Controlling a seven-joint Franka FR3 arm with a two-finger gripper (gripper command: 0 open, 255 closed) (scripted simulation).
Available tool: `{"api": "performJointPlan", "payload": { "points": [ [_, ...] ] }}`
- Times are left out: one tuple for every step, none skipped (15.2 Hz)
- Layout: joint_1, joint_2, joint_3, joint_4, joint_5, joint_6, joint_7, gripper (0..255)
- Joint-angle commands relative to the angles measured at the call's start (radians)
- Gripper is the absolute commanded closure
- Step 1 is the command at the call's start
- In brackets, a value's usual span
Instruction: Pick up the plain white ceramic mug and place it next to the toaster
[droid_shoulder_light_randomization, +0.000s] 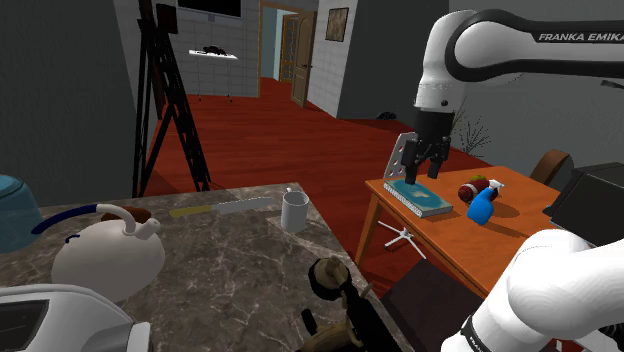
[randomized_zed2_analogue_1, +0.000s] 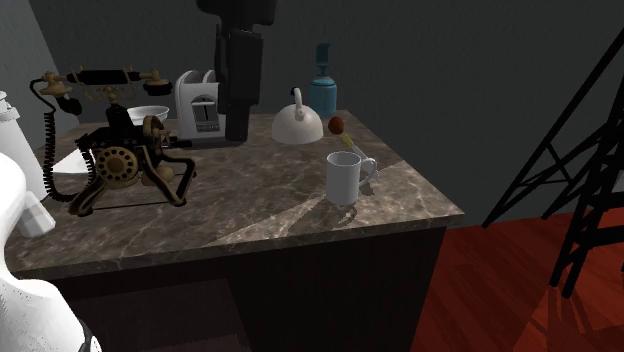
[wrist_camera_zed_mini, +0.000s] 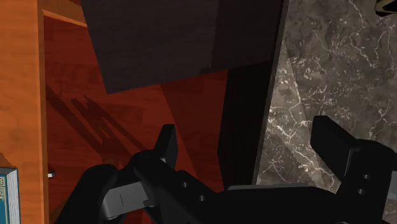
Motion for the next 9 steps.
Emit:
{"api": "performJointPlan", "payload": {
  "points": [
    [0.0, 0.0, 0.0, 0.0, 0.0, 0.0, 0.0, 0],
    [0.006, 0.021, 0.012, -0.005, 0.009, 0.034, 0.013, 0],
    [0.011, 0.043, 0.024, -0.008, 0.017, 0.068, 0.026, 0],
    [0.016, 0.067, 0.036, -0.009, 0.025, 0.101, 0.038, 0],
    [0.021, 0.091, 0.048, -0.01, 0.032, 0.135, 0.051, 0],
    [0.026, 0.117, 0.06, -0.009, 0.039, 0.168, 0.063, 0],
    [0.031, 0.144, 0.071, -0.006, 0.044, 0.201, 0.076, 0],
    [0.035, 0.171, 0.083, -0.002, 0.049, 0.233, 0.088, 0],
    [0.039, 0.2, 0.094, 0.003, 0.054, 0.264, 0.1, 0]
  ]
}}
